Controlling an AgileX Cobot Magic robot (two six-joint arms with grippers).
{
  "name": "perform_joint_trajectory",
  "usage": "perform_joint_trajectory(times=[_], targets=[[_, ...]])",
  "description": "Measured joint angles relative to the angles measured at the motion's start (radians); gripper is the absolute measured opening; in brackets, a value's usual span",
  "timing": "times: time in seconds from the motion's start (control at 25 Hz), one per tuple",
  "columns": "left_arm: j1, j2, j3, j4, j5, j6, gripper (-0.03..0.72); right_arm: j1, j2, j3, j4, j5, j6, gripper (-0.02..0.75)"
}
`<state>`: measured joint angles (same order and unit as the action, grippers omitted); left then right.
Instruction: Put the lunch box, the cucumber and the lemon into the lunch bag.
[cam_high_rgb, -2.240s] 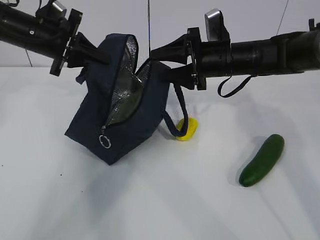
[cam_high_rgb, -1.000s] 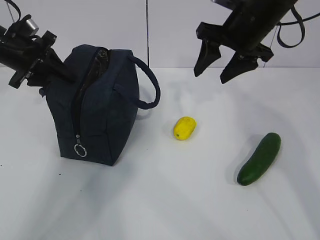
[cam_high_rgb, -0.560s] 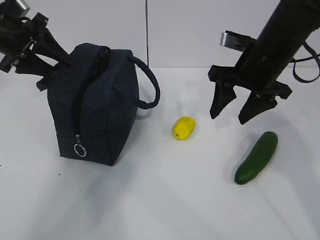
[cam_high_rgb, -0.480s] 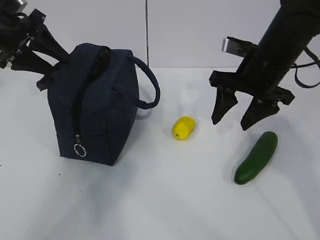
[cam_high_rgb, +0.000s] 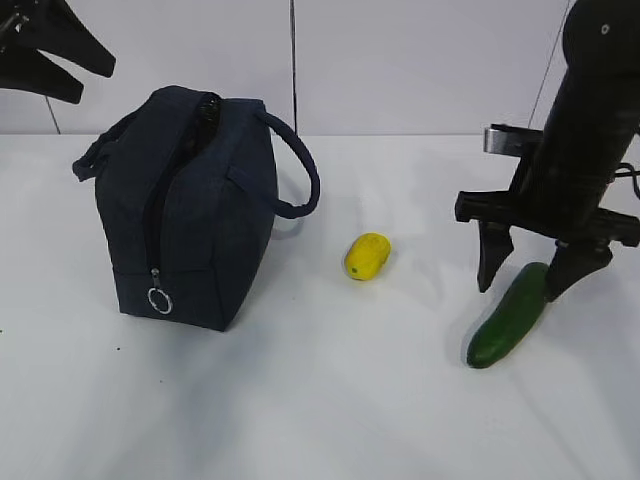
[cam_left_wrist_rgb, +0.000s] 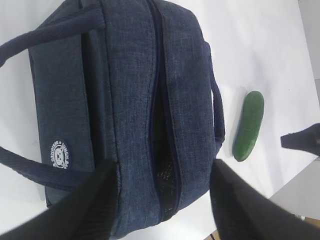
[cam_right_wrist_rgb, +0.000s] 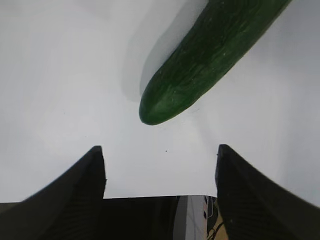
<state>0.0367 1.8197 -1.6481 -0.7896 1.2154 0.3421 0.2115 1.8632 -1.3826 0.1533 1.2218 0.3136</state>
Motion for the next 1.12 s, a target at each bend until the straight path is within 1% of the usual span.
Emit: perform_joint_trajectory(times=[0.12,0.44,0.64,0.72,0.96,1.12], targets=[[0.000,0.000,0.000,0.002,0.002,0.000,0.428,-0.012,-0.022,0.000,-0.042,0.000,0.052,0.532],[0.000,0.000,0.000,0.002,0.002,0.000,0.428,-0.120,-0.024,0.000,-0.052,-0.004,0.113,0.532],[0.000,0.000,0.000,-0.001,0.002,0.000,0.428,-0.127,-0.024,0.000,-0.049,-0.089,0.136,0.531],[0.000,0.000,0.000,-0.010,0.002,0.000,0.428,-0.127,-0.015,0.000,-0.032,-0.120,0.141,0.531],[0.000,0.000,0.000,-0.014,0.002,0.000,0.428,-0.127,0.071,0.000,0.004,-0.150,0.147,0.531],[0.000,0.000,0.000,-0.014,0.002,0.000,0.429,-0.127,0.100,0.000,0.008,-0.191,0.166,0.531]])
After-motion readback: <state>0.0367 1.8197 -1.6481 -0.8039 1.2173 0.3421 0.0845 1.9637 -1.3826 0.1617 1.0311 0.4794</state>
